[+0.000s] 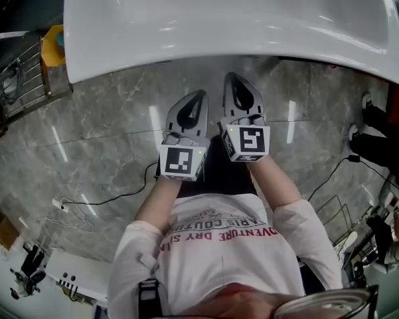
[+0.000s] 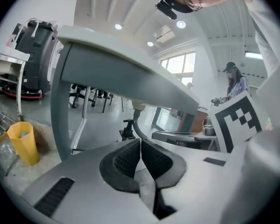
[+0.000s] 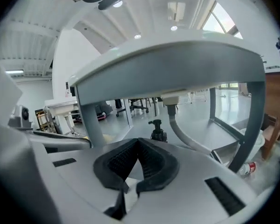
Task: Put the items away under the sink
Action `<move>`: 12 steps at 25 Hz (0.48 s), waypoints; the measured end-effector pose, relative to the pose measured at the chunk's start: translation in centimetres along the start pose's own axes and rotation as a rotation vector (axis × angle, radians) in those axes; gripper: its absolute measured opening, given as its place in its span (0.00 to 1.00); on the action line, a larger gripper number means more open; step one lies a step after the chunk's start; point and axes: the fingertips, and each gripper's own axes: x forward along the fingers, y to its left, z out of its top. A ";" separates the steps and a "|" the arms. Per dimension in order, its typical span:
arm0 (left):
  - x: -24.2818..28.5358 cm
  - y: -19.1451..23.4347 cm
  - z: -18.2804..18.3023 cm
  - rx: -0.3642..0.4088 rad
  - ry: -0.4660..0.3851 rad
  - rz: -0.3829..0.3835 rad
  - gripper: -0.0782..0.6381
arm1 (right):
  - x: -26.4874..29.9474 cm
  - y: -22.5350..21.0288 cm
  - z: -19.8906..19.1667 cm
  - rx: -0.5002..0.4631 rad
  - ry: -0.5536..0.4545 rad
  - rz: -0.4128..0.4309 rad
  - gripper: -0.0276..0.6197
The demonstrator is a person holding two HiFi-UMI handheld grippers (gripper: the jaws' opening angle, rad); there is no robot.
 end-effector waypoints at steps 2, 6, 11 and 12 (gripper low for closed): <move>-1.8 -1.3 2.2 0.006 0.018 0.003 0.15 | -2.2 0.8 2.5 0.003 0.013 0.013 0.08; -5.2 -4.1 8.0 0.017 0.010 0.018 0.15 | -6.8 2.1 8.4 0.004 0.003 0.041 0.08; -8.7 -8.0 15.5 0.020 -0.035 0.030 0.15 | -12.4 2.9 15.6 -0.012 -0.018 0.056 0.08; -9.4 -8.9 17.3 0.022 -0.050 0.031 0.15 | -13.5 3.0 17.2 -0.015 -0.026 0.059 0.08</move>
